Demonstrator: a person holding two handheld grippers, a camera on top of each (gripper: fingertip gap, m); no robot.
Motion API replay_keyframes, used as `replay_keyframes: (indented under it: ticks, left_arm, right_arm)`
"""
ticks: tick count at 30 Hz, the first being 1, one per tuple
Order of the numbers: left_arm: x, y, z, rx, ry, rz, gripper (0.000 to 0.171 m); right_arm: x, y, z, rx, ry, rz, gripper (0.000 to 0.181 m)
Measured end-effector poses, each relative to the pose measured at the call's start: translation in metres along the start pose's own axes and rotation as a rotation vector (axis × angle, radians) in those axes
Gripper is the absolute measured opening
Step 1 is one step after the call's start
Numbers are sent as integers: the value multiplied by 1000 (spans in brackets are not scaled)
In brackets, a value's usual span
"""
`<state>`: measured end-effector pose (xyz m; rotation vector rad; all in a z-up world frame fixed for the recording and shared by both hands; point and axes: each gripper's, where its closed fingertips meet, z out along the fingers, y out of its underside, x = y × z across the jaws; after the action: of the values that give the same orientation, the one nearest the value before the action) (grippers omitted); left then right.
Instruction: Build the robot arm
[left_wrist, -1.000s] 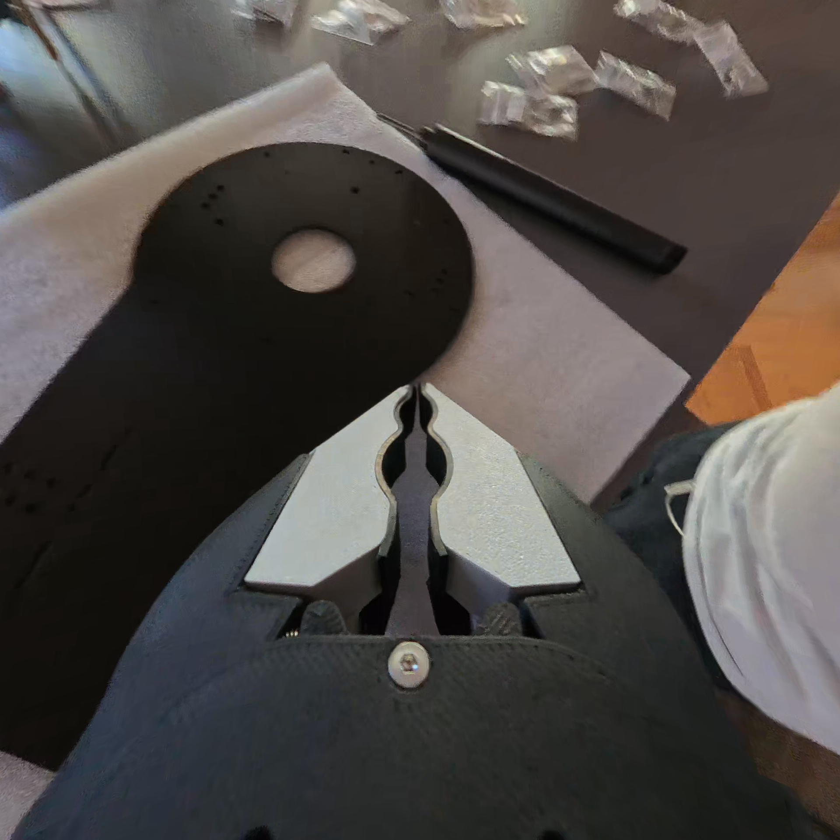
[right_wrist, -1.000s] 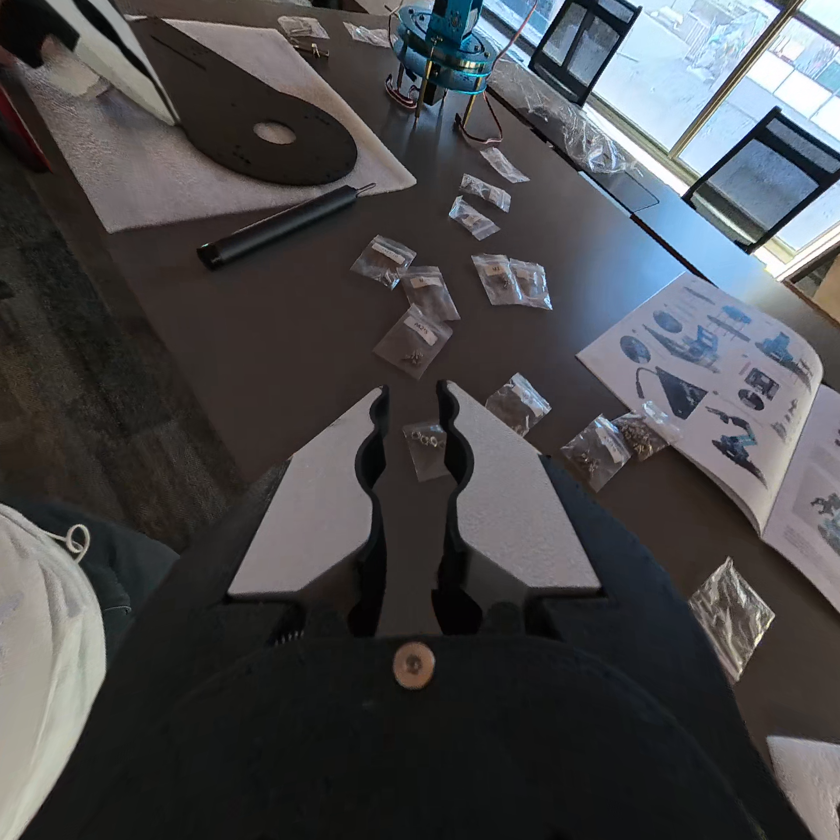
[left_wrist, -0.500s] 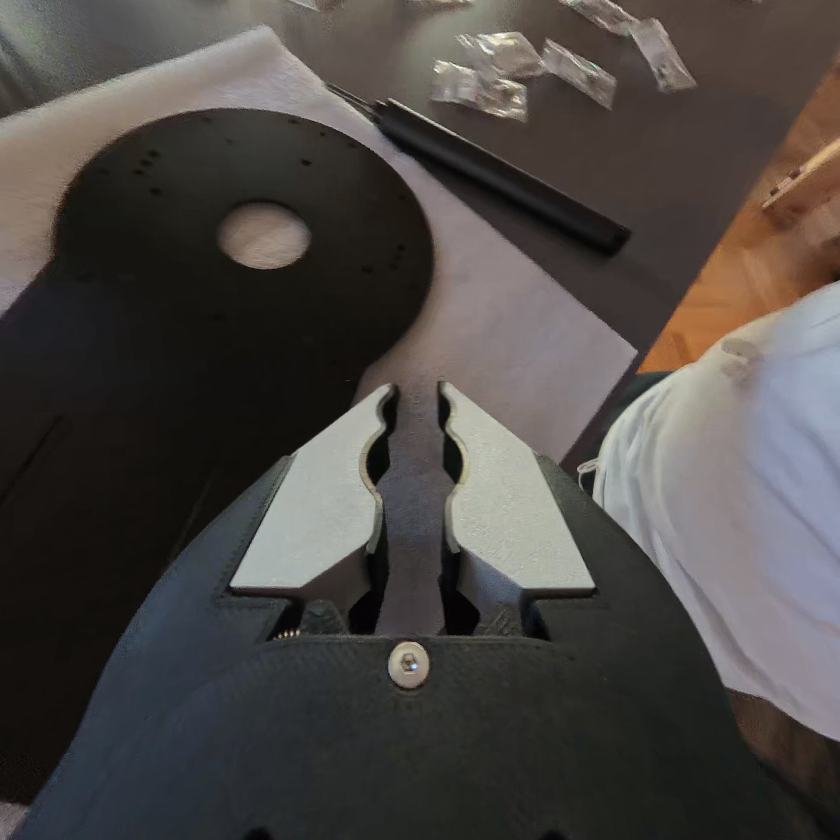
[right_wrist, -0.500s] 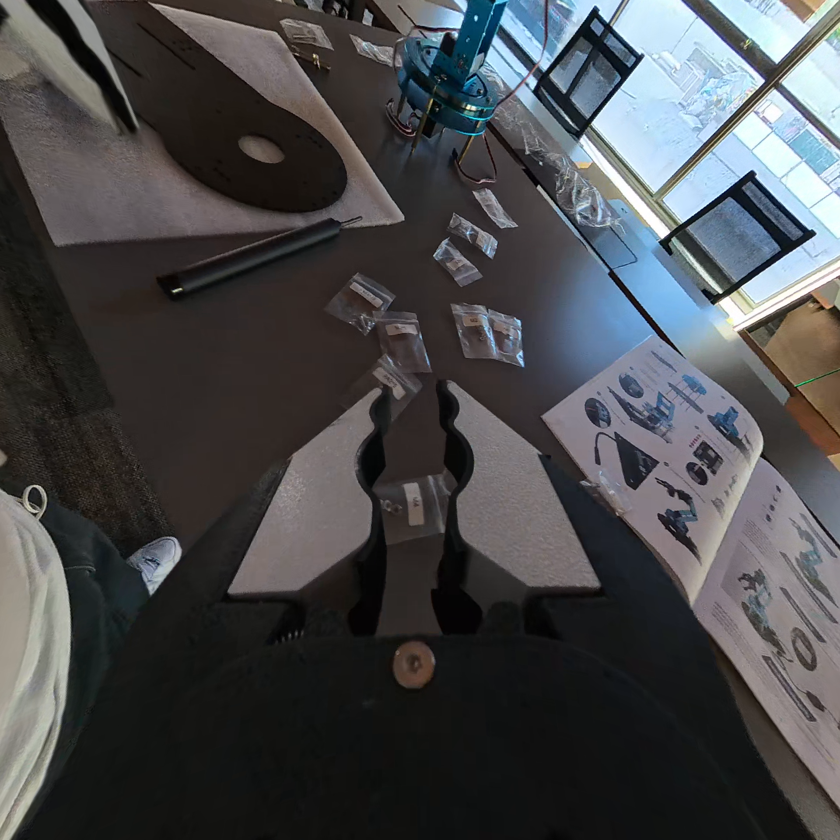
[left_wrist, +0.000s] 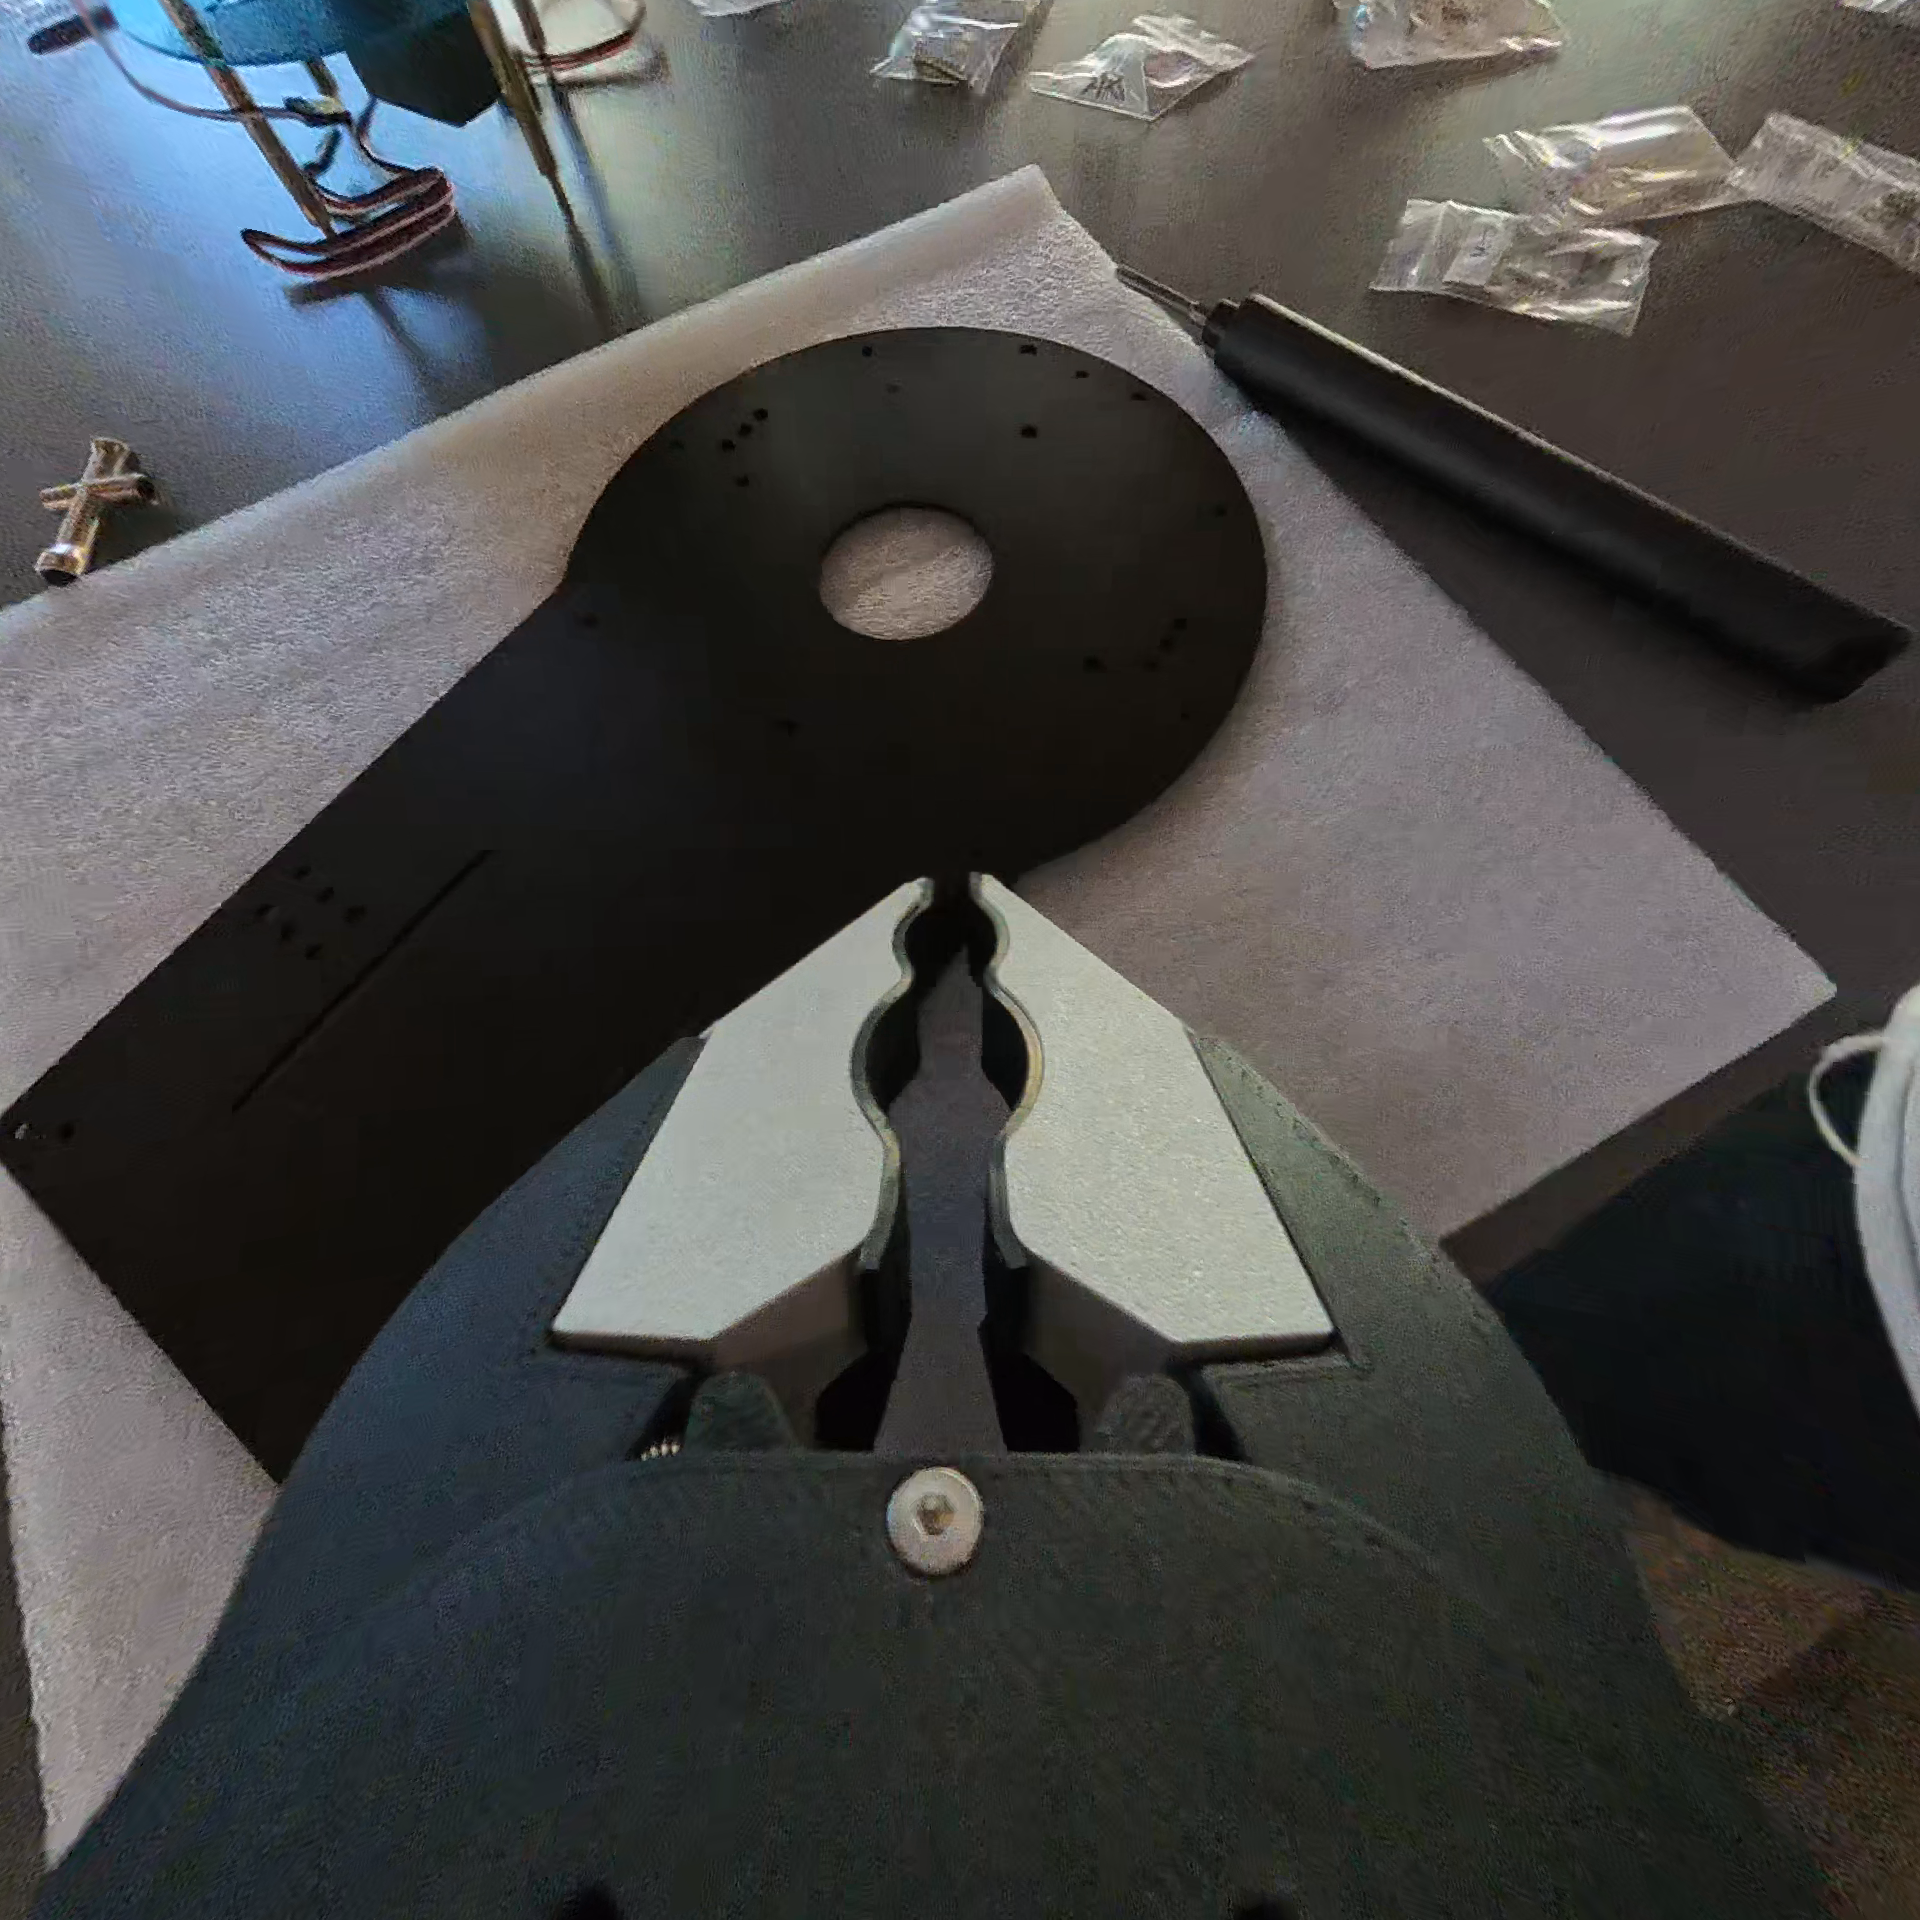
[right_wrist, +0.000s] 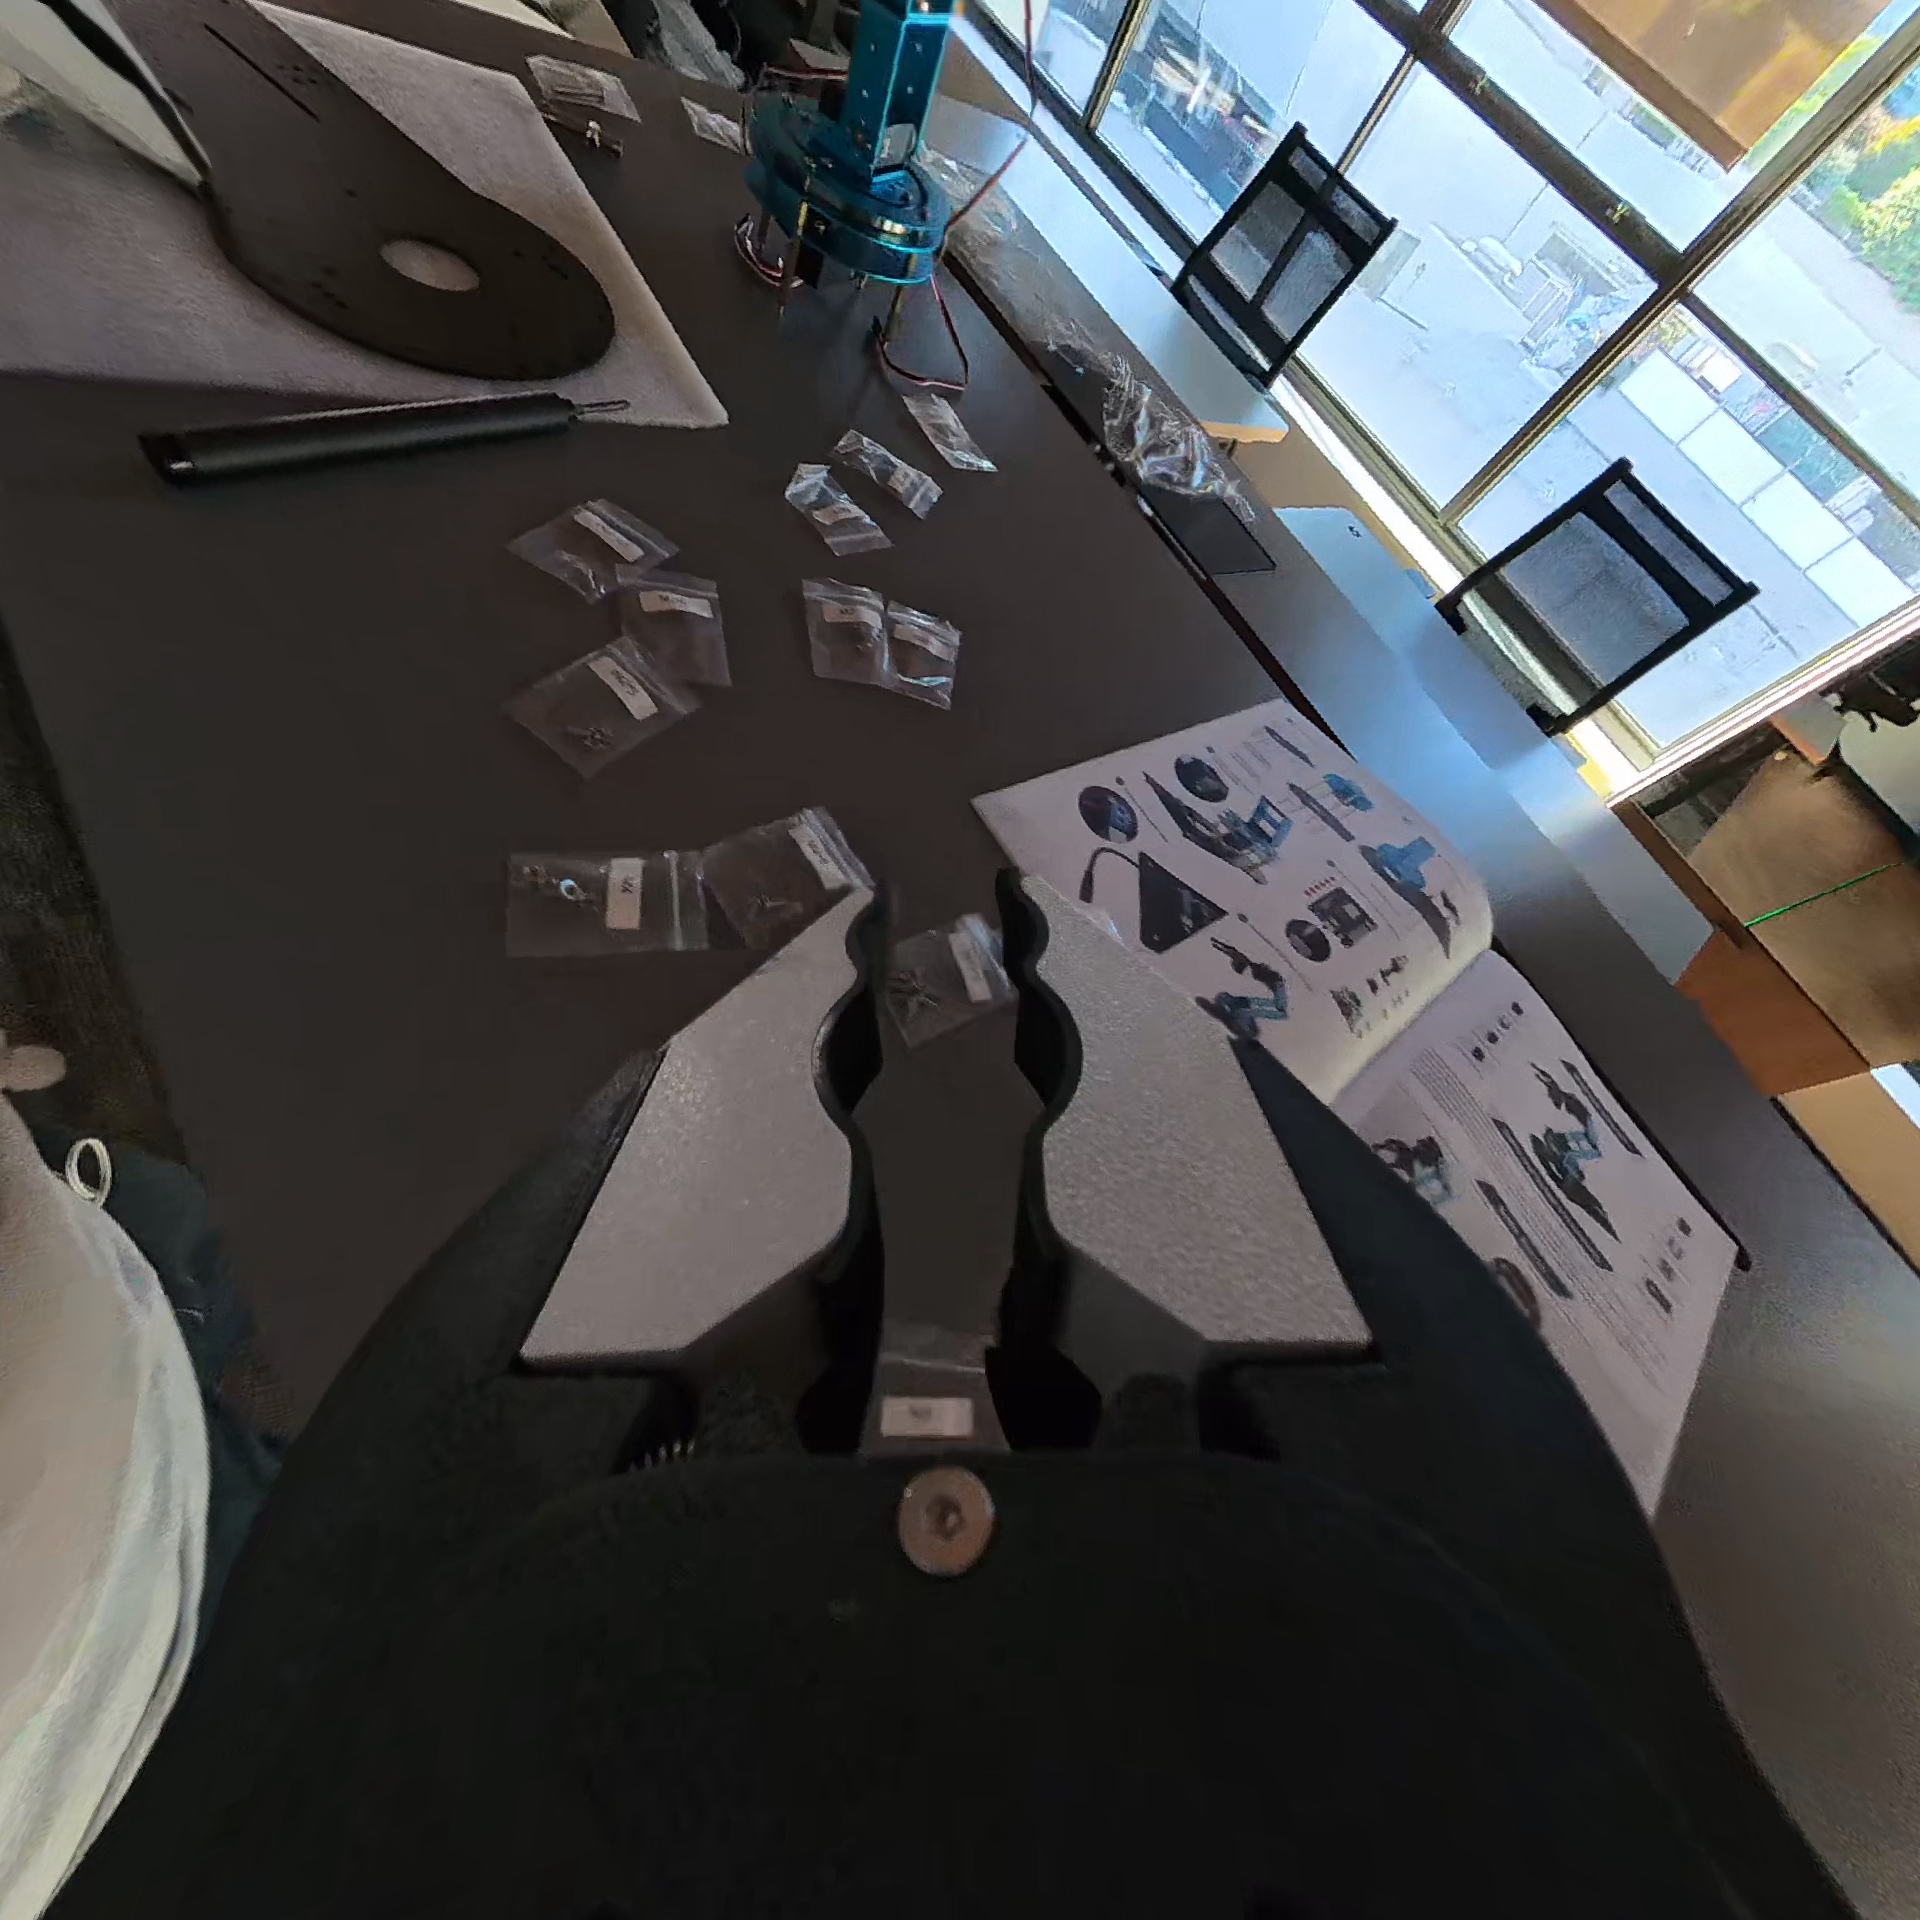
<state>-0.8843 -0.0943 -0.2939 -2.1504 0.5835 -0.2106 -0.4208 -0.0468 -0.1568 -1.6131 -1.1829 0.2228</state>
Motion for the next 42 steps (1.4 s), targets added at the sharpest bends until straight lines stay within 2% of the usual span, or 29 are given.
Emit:
replay_keyframes:
  ticks: [3, 5, 8, 9, 13, 19, 22, 26, 30, 32, 34, 36, 39, 42]
  left_arm:
    - [12, 1, -6, 7, -37, 44, 0]
    - [10, -4, -11, 57, -126, 63, 0]
    - [-13, -9, -20, 103, -322, 60, 0]
    - [-15, -9, -18, 90, -332, 60, 0]
    - [-9, -2, 1, -27, -260, 72, 0]
    - [22, -1, -2, -29, -128, 52, 0]
    - [22, 1, -8, -16, -169, 53, 0]
    - [6, -2, -9, 25, -212, -38, 5]
    - [12, 4, -5, -27, -200, -86, 0]
    - [20, -2, -9, -17, -212, -83, 0]
    - [30, -22, -16, 71, -224, -110, 2]
    - [57, -53, -19, 176, -161, -150, 11]
    - [106, -114, -14, 314, -46, -178, 32]
    - [158, -183, 1, 420, 126, -181, 52]
  right_arm:
    - [22, 15, -14, 15, -23, 12, 19]
    - [36, 25, -17, 13, -39, 11, 19]
    - [52, 31, -16, 15, -58, 2, 19]
    - [55, 30, -15, 21, -67, -2, 19]
    - [60, 21, -13, 51, -94, -52, 19]
    - [62, 24, -11, 55, -117, -51, 19]
    - [70, 27, -10, 46, -99, -64, 19]
    - [71, 21, -9, 78, -113, -50, 19]
    - [80, 28, -12, 58, -84, -65, 19]
    - [90, 32, -19, 63, -69, -19, 19]
    - [104, 39, -28, 78, -36, 37, 19]
    - [122, 51, -37, 81, 14, 110, 25]
    - [144, 75, -46, 66, 75, 230, 34]
    - [161, 93, -50, 58, 107, 272, 41]
